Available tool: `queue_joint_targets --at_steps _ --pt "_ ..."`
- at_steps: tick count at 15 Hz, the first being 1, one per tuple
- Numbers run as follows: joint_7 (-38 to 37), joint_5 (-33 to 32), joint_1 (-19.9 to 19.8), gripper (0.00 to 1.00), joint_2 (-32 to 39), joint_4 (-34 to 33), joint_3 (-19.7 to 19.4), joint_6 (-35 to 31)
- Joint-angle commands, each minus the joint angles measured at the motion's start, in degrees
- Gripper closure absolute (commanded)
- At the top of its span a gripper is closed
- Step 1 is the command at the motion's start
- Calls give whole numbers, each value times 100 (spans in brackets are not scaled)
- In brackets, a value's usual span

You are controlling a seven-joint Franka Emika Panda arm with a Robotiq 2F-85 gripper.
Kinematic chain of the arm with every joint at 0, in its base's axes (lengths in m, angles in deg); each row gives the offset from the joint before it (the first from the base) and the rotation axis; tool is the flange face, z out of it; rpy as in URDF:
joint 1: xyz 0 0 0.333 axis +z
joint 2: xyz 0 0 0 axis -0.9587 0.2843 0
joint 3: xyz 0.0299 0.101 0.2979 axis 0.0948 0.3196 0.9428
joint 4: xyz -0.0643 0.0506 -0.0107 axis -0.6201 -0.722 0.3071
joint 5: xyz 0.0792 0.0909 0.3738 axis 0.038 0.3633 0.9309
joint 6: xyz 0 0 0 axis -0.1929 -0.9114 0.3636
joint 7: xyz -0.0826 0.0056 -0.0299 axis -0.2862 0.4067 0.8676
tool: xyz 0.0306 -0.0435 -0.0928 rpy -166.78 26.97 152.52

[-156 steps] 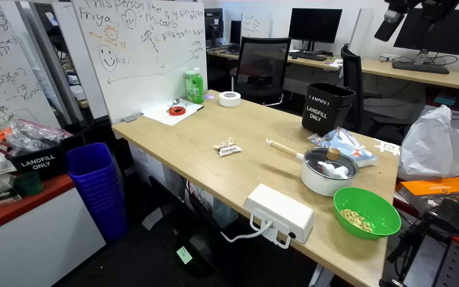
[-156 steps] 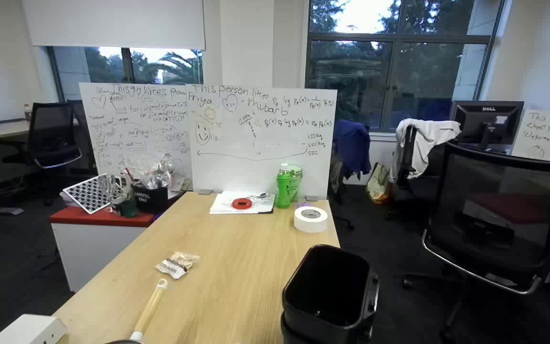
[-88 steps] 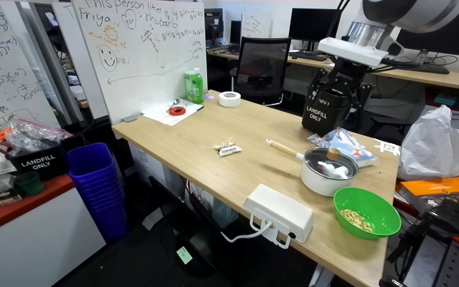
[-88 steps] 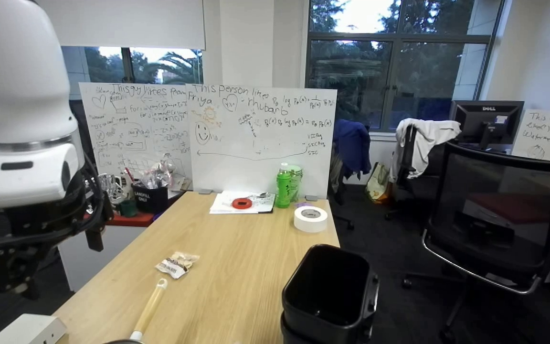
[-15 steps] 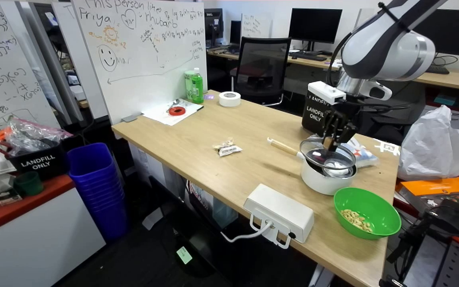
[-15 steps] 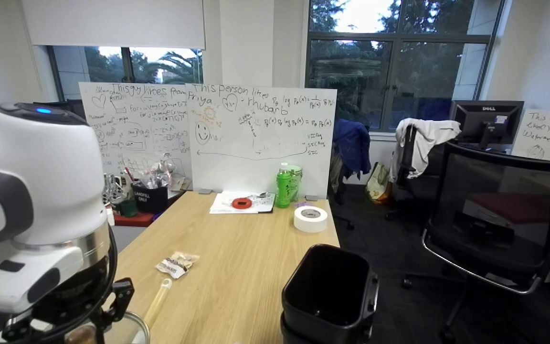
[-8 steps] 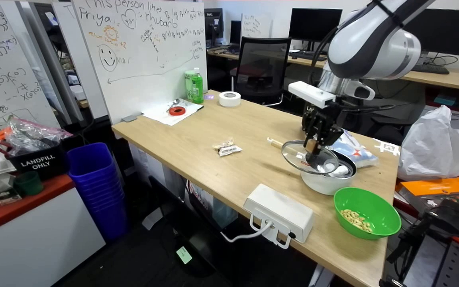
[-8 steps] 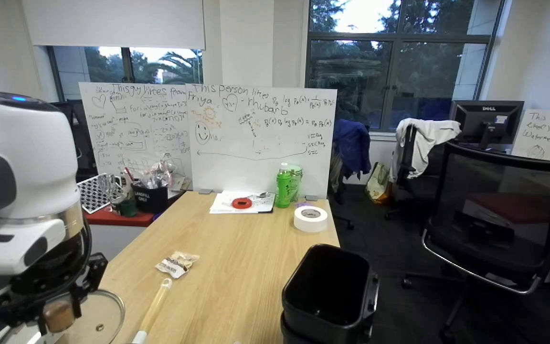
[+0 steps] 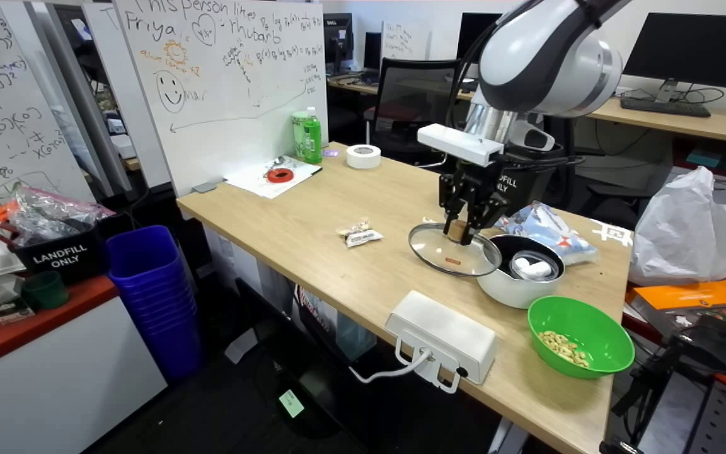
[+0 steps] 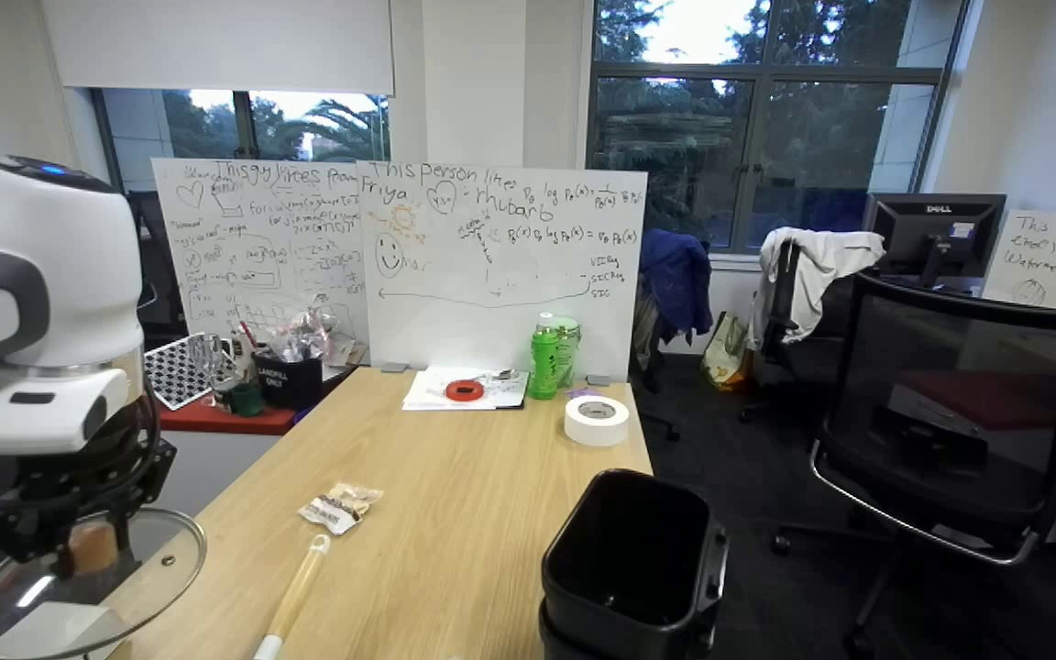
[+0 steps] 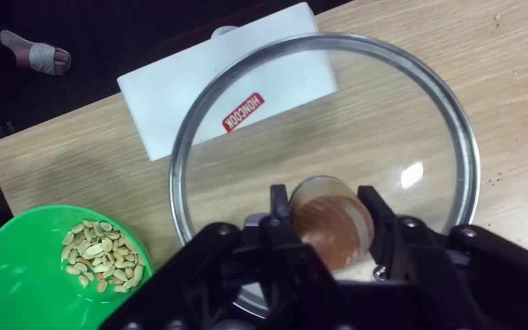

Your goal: Remove the lid from the pot and put it on the table

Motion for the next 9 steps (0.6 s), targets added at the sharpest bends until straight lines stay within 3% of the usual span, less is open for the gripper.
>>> queue_joint_targets --at_steps 1,9 --pt "541 324 -85 84 503 -681 84 499" --pt "621 712 -197 84 1914 -2523 40 2047"
